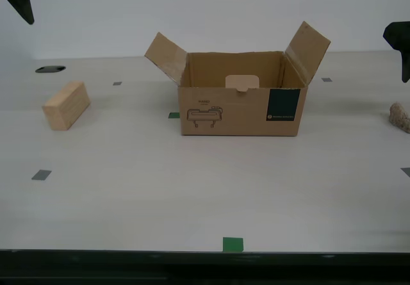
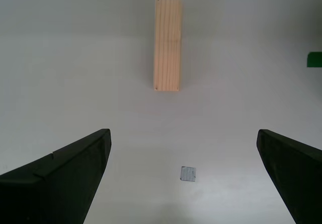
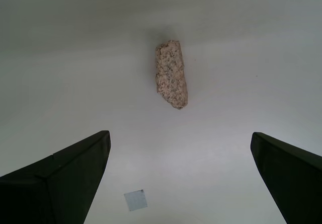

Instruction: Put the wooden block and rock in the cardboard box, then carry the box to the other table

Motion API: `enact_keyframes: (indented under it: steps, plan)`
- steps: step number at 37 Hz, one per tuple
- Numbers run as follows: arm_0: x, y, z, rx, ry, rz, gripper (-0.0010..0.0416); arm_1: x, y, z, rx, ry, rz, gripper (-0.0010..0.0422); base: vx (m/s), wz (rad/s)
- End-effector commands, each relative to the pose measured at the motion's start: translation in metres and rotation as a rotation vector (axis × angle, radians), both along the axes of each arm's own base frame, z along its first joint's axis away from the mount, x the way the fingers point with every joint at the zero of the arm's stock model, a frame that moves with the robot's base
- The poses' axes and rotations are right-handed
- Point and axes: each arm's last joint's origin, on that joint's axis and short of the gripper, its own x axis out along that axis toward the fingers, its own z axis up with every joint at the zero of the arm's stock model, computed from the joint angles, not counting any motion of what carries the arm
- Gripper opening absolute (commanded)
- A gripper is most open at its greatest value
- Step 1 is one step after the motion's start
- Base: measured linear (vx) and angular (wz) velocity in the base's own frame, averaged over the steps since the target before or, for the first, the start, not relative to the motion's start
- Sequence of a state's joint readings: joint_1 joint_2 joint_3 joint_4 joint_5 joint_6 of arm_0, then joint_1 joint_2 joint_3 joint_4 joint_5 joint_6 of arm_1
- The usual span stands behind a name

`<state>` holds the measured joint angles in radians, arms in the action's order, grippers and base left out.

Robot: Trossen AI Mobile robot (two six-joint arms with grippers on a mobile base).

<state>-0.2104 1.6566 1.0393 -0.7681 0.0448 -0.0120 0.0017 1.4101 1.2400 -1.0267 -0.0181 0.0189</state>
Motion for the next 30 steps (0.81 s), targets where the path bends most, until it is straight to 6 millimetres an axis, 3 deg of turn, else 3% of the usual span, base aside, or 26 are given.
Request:
enact_keyframes:
  steps: [1,12,30]
  plan:
    - [0.001,0.000,-0.002,0.004,0.005,0.005,0.0390,0.013,0.000,-0.014,0.002,0.039,-0.004,0.0398,0.000,0.000]
    - [0.001,0.000,-0.002,0.002,0.005,0.016,0.0390,0.049,0.000,-0.056,0.002,0.090,-0.004,0.0398,0.000,0.000]
    - [0.001,0.000,-0.002,0.001,0.006,0.027,0.0389,0.087,0.003,-0.120,0.003,0.186,-0.006,0.0398,0.000,0.000]
